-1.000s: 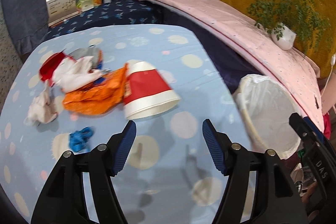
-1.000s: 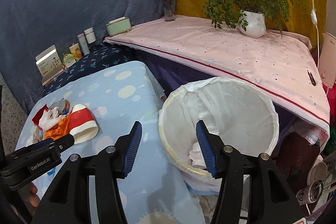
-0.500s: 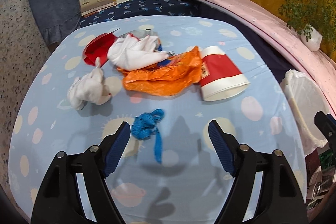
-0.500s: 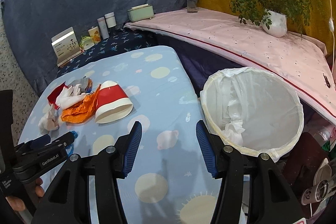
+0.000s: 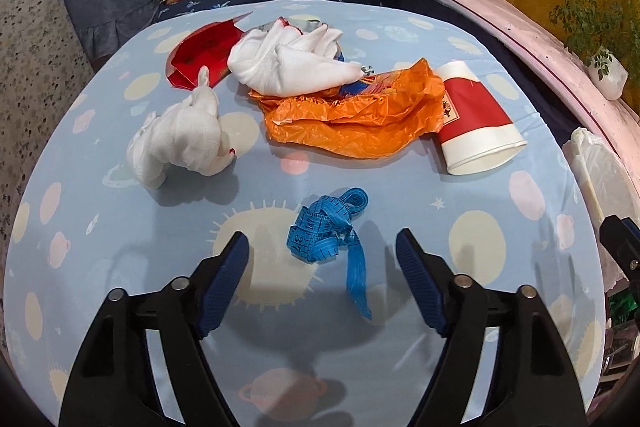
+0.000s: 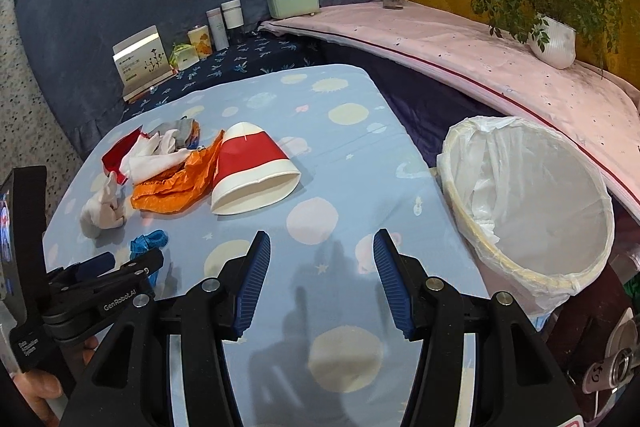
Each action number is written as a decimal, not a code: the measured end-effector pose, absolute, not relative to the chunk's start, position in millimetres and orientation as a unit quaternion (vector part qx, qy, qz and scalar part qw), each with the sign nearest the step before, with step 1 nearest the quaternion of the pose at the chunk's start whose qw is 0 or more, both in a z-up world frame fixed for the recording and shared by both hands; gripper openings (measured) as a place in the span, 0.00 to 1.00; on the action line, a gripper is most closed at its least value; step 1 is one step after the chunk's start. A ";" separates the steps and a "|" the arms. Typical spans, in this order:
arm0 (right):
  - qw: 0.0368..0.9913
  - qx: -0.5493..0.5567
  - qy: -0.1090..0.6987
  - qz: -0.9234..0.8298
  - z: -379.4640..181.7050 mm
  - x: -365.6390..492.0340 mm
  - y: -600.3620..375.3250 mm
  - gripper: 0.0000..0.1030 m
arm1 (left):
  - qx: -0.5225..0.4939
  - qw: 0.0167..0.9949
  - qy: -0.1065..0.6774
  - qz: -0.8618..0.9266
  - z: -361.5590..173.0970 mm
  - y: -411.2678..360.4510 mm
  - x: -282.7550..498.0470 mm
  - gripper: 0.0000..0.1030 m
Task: Collect trash
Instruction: 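Grasp the blue tape measure with the left tool while the right tool grasps the large red-white cup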
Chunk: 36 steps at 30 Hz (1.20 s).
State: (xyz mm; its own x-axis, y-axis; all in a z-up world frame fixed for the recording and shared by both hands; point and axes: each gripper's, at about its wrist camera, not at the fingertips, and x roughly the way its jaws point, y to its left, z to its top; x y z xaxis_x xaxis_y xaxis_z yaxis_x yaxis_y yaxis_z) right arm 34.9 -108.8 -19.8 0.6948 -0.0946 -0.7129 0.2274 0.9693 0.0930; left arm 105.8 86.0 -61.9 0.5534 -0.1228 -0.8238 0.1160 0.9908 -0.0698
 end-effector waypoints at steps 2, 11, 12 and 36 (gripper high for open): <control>0.915 0.086 0.385 -0.085 -23.5 39.1 -104.8 0.51 | -0.010 0.876 0.475 -0.076 -66.1 88.2 109.4 0.58; 0.909 0.089 0.401 -0.065 -36.8 66.4 -83.5 0.51 | -0.021 0.875 0.472 -0.106 -63.5 90.9 115.9 0.23; 0.909 0.089 0.402 -0.062 -37.7 70.1 -80.2 0.51 | -0.020 0.876 0.470 -0.108 -61.4 90.7 116.4 0.22; 0.897 0.107 0.428 -0.009 -67.0 131.3 -44.9 0.23 | -0.045 0.882 0.458 -0.096 -44.8 111.3 144.4 0.22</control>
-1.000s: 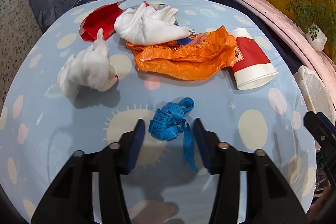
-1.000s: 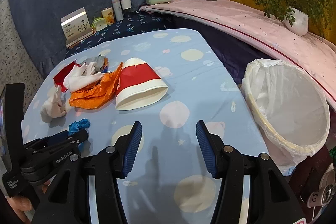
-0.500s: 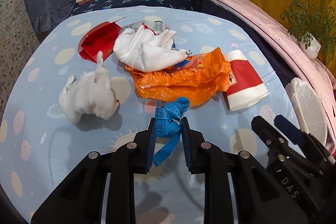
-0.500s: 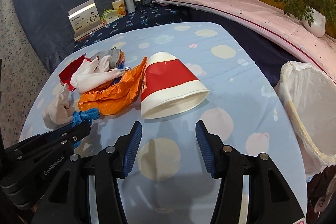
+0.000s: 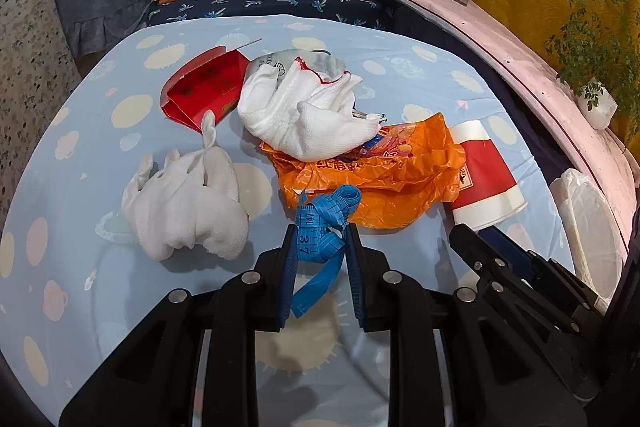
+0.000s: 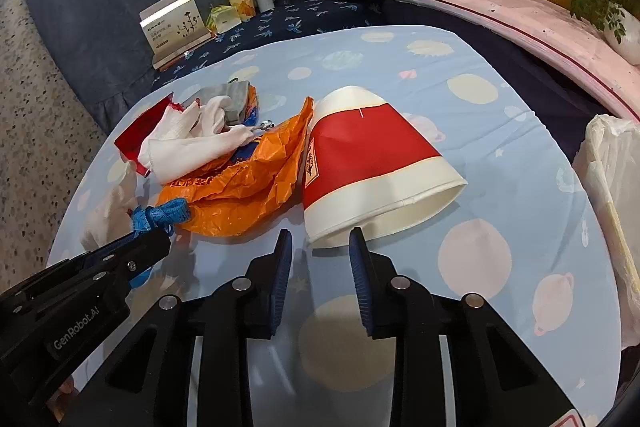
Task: Collect trash
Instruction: 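Grasp the blue tape measure with the left tool while the right tool grasps the large red-white cup, then carry the tape measure and cup over the wastebasket and open both tools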
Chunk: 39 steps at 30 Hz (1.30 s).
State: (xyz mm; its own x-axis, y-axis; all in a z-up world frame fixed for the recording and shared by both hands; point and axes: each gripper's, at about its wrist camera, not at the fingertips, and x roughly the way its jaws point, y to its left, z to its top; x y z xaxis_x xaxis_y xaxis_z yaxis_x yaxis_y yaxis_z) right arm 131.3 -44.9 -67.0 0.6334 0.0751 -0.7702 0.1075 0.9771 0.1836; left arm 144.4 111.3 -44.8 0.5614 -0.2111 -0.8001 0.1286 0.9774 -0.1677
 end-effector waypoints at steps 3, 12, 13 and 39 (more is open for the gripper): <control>0.896 0.112 0.430 -0.006 -69.7 135.1 -44.9 0.09 | -0.044 0.882 0.460 -0.097 -46.2 110.0 144.5 0.22; 0.907 0.128 0.401 -0.013 -53.3 121.1 -60.8 0.07 | -0.037 0.883 0.456 -0.103 -40.7 99.4 136.3 0.22; 0.908 0.131 0.398 -0.014 -50.4 118.4 -65.1 0.07 | -0.035 0.884 0.454 -0.105 -38.9 96.3 134.6 0.22; 0.919 0.173 0.325 -0.142 0.7 14.4 -241.3 0.07 | 0.023 0.868 0.414 -0.273 21.1 -101.2 86.5 0.22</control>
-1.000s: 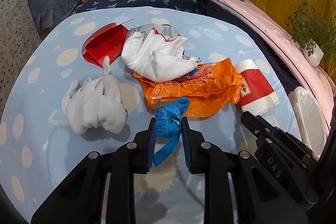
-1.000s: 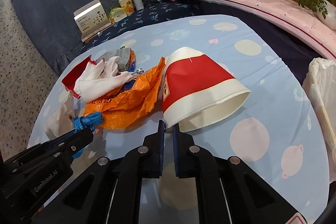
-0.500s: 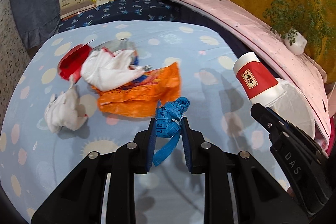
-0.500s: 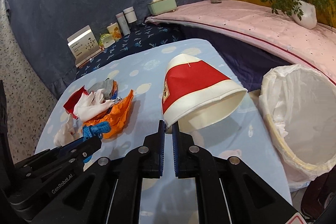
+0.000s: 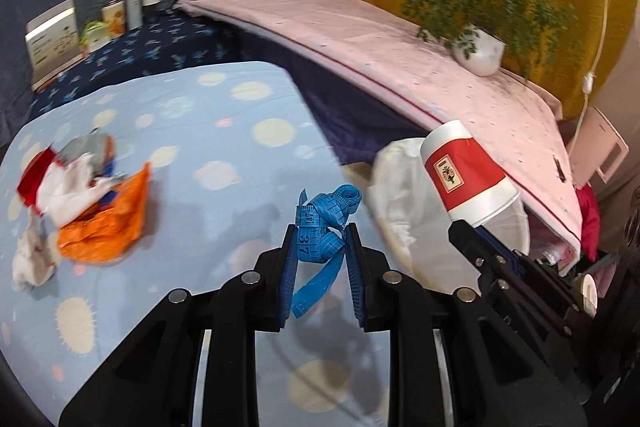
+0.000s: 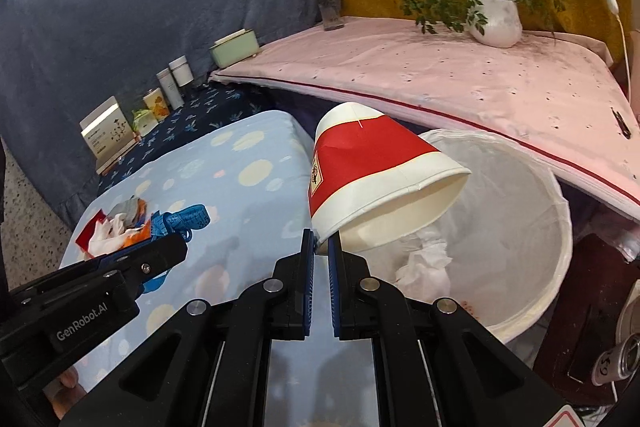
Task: Collect trash
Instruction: 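Carry the tape measure and cup over the wastebasket and open both tools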
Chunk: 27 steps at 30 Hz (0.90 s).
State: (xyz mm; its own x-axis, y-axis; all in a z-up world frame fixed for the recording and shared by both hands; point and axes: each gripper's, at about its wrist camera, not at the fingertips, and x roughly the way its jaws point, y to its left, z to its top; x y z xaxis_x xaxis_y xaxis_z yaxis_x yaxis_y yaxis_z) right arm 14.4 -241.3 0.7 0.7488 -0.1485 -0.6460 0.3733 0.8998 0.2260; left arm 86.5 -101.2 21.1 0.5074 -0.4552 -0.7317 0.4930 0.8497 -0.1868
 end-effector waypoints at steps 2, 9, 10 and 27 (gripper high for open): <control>0.917 0.177 0.322 -0.154 -0.2 7.7 -254.6 0.07 | 0.030 0.864 0.413 -0.285 22.6 -118.2 84.7 0.22; 0.910 0.193 0.319 -0.182 -7.0 -12.3 -292.7 0.07 | 0.056 0.855 0.408 -0.317 24.6 -167.4 74.2 0.22; 0.909 0.195 0.319 -0.184 -8.0 -14.0 -296.3 0.07 | 0.059 0.854 0.407 -0.319 23.9 -171.9 73.5 0.22; 0.900 0.208 0.325 -0.202 -21.8 -22.3 -327.2 0.07 | 0.085 0.840 0.422 -0.330 6.4 -214.1 69.1 0.23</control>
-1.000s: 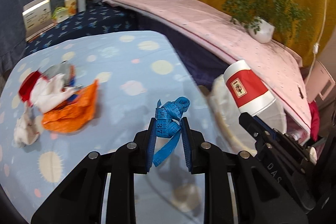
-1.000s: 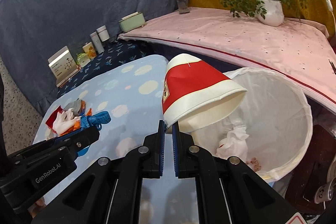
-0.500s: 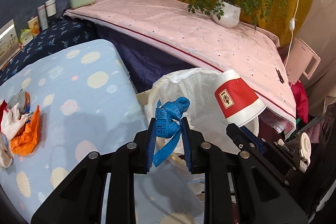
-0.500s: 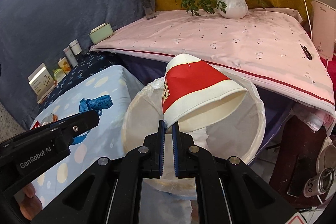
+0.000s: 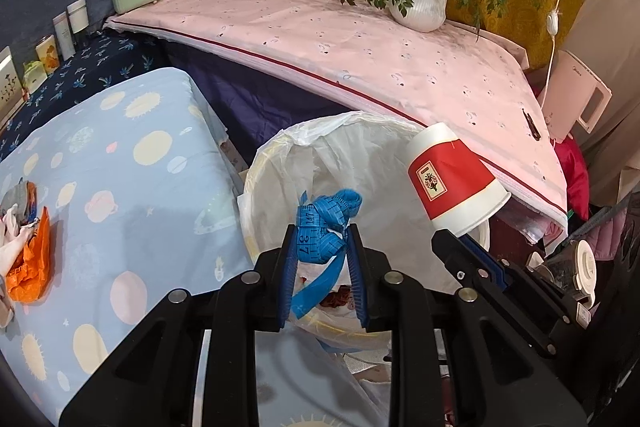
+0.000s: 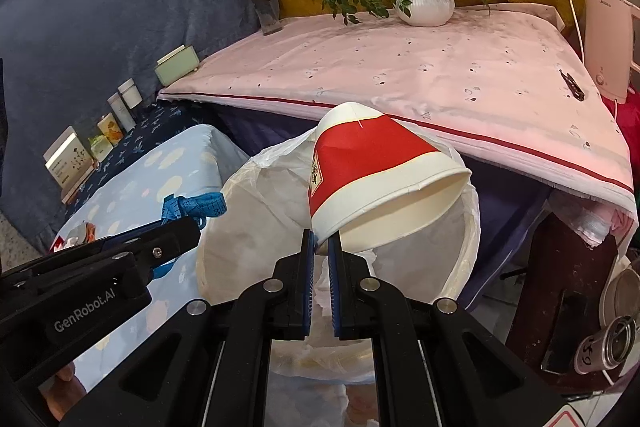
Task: Collect trash
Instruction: 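Carry the tape measure and cup over the wastebasket and open both tools, then move both tools back over the trash pile on the table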
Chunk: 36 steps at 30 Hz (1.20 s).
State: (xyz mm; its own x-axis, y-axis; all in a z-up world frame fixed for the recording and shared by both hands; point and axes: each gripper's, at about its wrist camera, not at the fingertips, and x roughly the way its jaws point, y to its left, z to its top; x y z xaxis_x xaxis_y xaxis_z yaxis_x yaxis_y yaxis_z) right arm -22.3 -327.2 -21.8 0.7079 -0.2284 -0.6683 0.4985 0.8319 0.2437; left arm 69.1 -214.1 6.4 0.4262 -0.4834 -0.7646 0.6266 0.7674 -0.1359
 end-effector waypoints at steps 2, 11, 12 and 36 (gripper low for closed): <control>0.900 0.208 0.325 -0.203 -21.7 -21.2 -328.3 0.08 | 0.082 0.842 0.423 -0.326 5.9 -215.5 70.1 0.33; 0.900 0.204 0.320 -0.215 -19.1 -22.3 -327.7 0.27 | 0.076 0.854 0.416 -0.302 6.0 -204.8 72.9 0.62; 0.900 0.203 0.320 -0.216 -18.7 -22.3 -326.5 0.27 | 0.072 0.855 0.418 -0.300 5.5 -201.6 73.5 0.62; 0.919 0.164 0.326 -0.149 5.3 -6.7 -227.0 0.41 | -0.004 0.893 0.419 -0.166 14.1 -40.5 80.7 0.63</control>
